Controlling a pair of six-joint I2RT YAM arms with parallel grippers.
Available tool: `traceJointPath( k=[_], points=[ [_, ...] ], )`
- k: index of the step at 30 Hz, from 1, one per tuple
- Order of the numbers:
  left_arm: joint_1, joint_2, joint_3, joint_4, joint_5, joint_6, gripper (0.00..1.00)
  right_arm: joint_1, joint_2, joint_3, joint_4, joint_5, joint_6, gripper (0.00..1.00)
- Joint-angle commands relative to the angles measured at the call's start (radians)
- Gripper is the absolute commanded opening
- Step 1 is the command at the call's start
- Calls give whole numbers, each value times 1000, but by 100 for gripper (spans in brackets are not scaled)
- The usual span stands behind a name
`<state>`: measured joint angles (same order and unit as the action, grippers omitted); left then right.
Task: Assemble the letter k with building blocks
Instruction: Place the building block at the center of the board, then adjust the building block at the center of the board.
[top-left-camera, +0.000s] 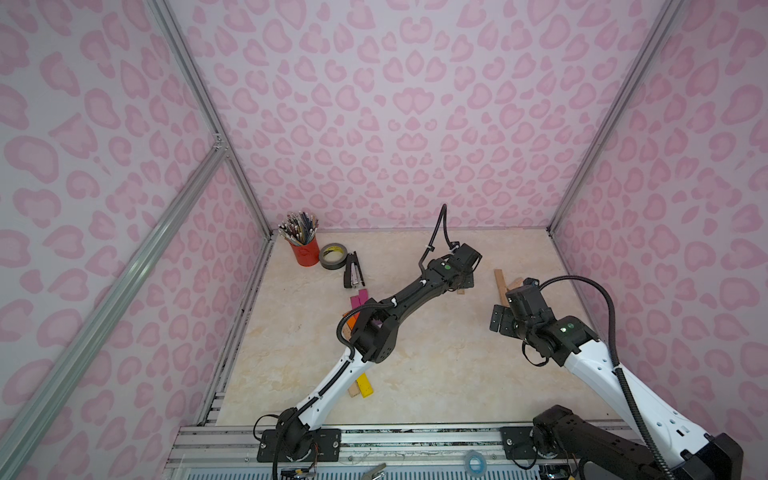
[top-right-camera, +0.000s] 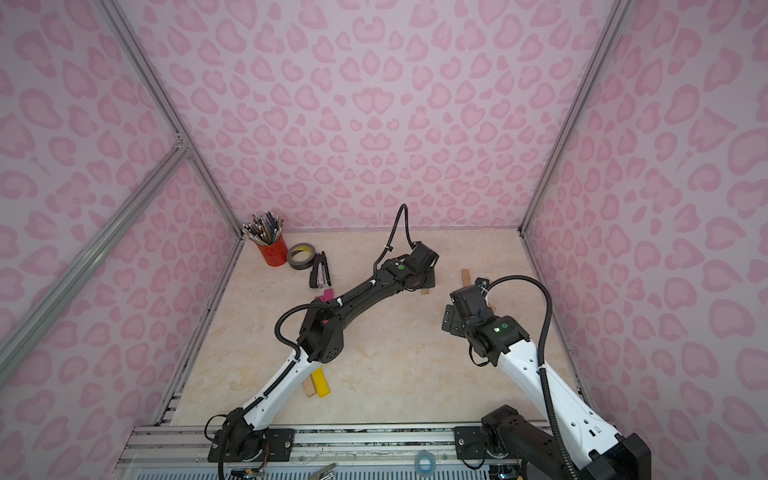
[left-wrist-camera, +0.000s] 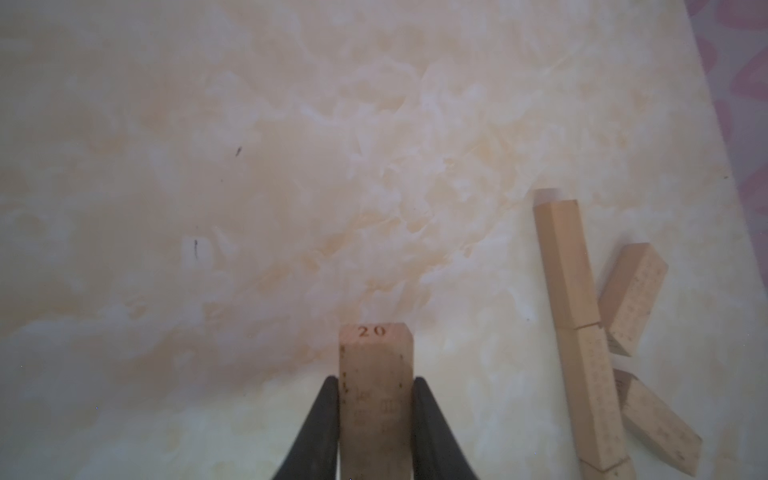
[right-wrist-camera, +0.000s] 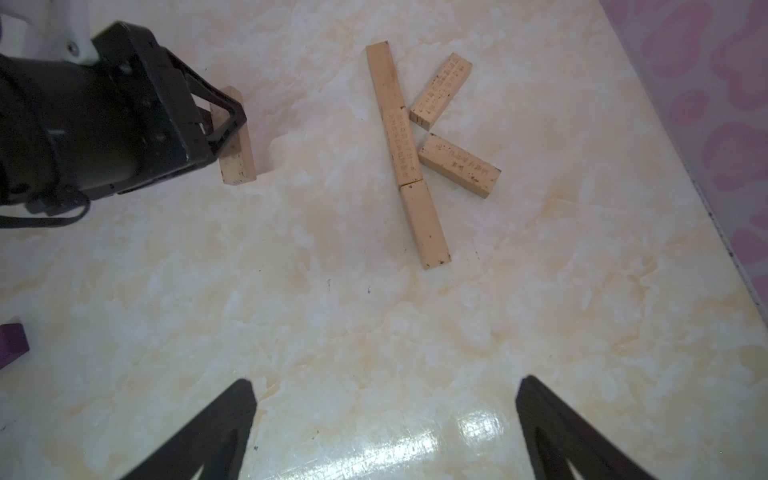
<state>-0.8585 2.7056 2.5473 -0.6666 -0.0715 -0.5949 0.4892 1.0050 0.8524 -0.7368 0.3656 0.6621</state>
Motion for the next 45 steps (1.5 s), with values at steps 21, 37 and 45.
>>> traceJointPath(
  k=[21,37,45],
  points=[
    [8,-109,4,-6,45,32,47,-5,24,59,-37,-13,4,99],
    [87,-1154,-1158,478,59,126,50,-8,416,292,-28,-110,-109,91],
    [88,-1565,-1544,535,153,320,60,-9,726,479,-1,-99,-200,74]
  ],
)
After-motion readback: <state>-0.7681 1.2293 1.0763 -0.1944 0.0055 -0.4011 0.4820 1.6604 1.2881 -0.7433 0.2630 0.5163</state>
